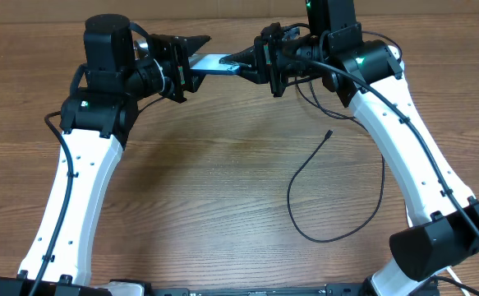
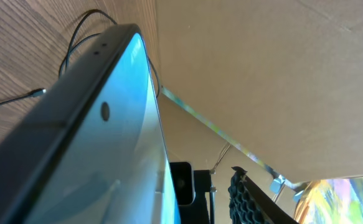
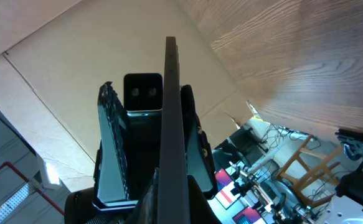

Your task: Plug charger to phone and switch on socket

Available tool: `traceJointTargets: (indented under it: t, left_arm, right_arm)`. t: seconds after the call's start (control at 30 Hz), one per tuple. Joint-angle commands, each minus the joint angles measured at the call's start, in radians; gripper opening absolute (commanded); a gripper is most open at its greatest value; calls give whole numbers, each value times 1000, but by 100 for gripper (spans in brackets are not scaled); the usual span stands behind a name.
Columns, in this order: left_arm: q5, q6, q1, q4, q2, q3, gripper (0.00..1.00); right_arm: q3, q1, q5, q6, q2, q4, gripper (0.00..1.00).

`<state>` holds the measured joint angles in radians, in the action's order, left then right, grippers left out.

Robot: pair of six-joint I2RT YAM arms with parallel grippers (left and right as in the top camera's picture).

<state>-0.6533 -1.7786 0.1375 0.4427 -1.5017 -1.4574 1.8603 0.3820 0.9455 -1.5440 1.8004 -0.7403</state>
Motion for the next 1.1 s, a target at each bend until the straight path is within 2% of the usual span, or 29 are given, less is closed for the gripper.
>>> traceJointTargets:
  t: [0.0, 0.2, 0.47, 0.6, 0.67, 0.7, 0.77, 0.8, 0.83, 0.9, 0.97, 1.07]
  left_arm:
    - [6, -3, 8, -6, 2, 6, 36]
    - [-2, -2, 8, -6, 2, 6, 27]
    - [-2, -3, 7, -6, 2, 6, 7]
    - [-1, -2, 7, -6, 2, 6, 4]
    - [-1, -2, 7, -5, 2, 6, 4]
    - [-1, -2, 7, -5, 2, 6, 4]
    - [0, -2, 7, -6, 2, 6, 4]
    - [3, -1, 7, -5, 2, 6, 4]
    - [8, 5, 7, -5, 2, 6, 4]
    - [26, 20, 7, -3, 2, 6, 4]
    - [59, 47, 6, 7, 2, 6, 4]
    - [130, 84, 6, 43, 2, 6, 4]
  right_arm:
    - [8, 20, 62, -1, -10, 14, 4]
    - [8, 20, 59, 0, -10, 14, 4]
    - [8, 22, 59, 6, -10, 14, 7]
    - [8, 22, 58, 7, -10, 14, 17]
    - [8, 23, 55, 14, -10, 14, 25]
    - [8, 23, 48, 31, -10, 15, 33]
    - [8, 23, 37, 75, -10, 14, 52]
    - [8, 23, 35, 95, -10, 14, 68]
    - [8, 23, 31, 114, -10, 14, 80]
    - [8, 23, 14, 142, -10, 14, 94]
    - [8, 23, -11, 188, -10, 13, 100]
    - [8, 23, -34, 262, -10, 9, 100]
